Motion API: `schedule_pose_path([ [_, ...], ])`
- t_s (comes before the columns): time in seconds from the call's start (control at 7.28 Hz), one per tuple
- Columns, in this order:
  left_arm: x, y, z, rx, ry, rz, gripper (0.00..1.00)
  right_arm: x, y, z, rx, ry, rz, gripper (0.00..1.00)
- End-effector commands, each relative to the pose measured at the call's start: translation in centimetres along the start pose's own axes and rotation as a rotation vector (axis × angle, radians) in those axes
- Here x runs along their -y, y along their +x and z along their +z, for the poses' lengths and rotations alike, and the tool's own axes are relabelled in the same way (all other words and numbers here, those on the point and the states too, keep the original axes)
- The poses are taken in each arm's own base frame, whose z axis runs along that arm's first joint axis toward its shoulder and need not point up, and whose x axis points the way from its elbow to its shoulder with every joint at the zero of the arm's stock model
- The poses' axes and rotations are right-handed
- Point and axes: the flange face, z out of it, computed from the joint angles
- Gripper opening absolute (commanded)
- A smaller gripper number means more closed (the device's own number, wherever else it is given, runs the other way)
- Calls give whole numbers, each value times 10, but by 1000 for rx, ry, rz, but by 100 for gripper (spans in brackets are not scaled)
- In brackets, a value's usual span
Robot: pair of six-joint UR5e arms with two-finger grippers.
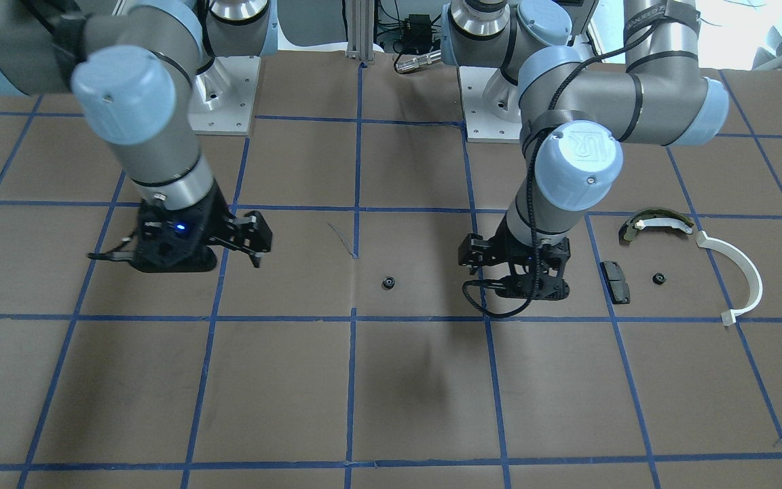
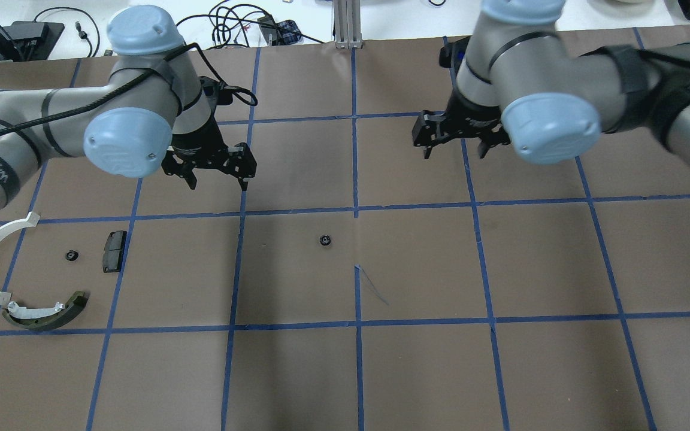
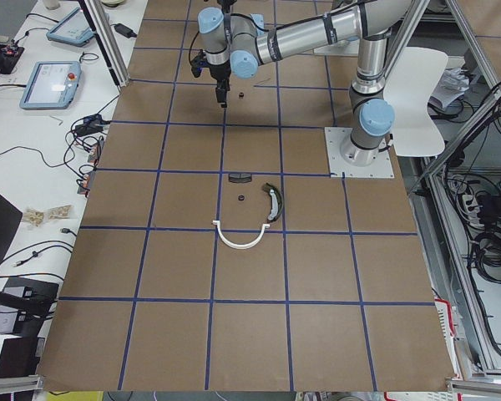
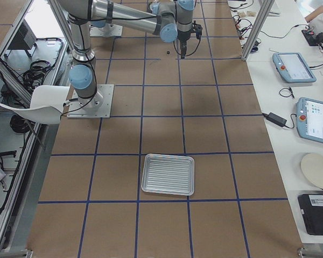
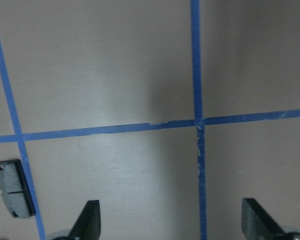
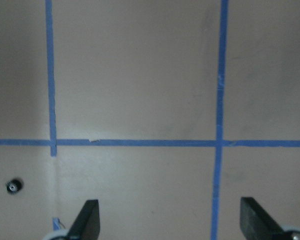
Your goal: Place bearing gear from tray to pile
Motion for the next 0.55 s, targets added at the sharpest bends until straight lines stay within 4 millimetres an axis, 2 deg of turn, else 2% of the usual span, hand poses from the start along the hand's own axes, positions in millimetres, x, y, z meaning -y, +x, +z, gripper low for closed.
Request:
schedule_pose_path([
  [0.0,-15,74,23,-68,50,-26,100,-38,28,-88,-78,66,-43,100],
  [0.14,-24,91,48,-74,85,7,100,-40,25,-94,-57,80,-40,100],
  [0.41,-41,107,94,-88,156,58,100,-25,25,-73,-38,50,-38,100],
])
